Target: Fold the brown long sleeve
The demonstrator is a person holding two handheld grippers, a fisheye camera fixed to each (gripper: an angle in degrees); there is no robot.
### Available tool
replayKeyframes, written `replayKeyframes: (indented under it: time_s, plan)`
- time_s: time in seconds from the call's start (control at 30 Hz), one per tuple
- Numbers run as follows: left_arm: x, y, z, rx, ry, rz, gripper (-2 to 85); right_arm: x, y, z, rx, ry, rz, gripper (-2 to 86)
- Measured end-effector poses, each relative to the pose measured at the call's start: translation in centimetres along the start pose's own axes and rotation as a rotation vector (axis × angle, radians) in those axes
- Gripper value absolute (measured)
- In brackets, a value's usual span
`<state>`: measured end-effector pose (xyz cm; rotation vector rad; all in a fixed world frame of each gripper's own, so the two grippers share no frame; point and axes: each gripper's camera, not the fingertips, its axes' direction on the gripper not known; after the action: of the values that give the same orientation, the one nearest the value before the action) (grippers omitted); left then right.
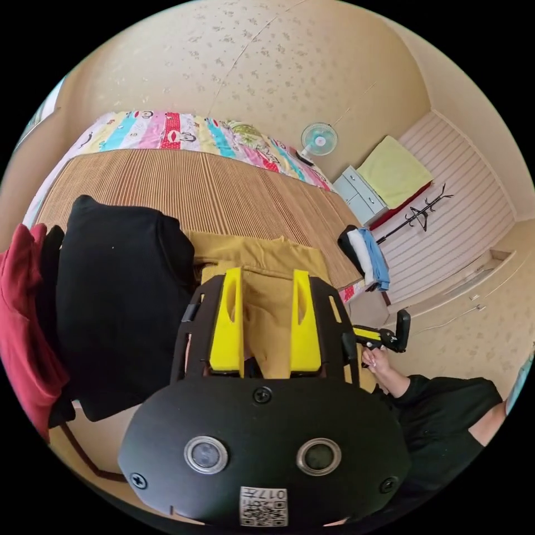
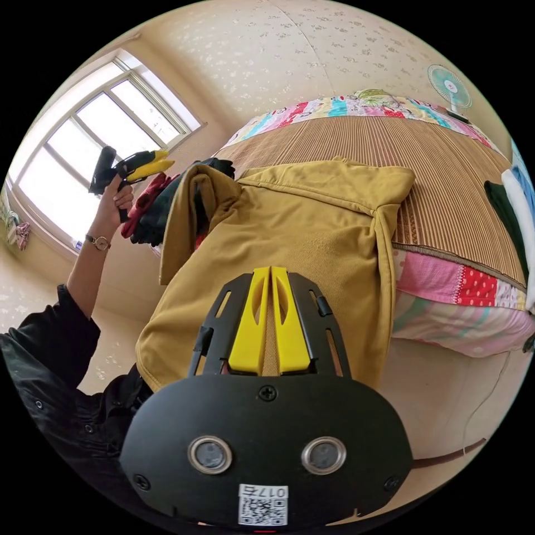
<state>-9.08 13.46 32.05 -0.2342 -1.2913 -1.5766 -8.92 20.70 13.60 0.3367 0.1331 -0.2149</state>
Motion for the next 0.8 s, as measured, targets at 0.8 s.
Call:
replayKeyframes:
  time_s: [0.8]
  plan:
    - [-6.1, 16.9, 6.0, -0.283, 0.433, -0.002, -0.5, 4.9, 2.2, -3.5, 0.007, -0.115, 0.045, 1.0]
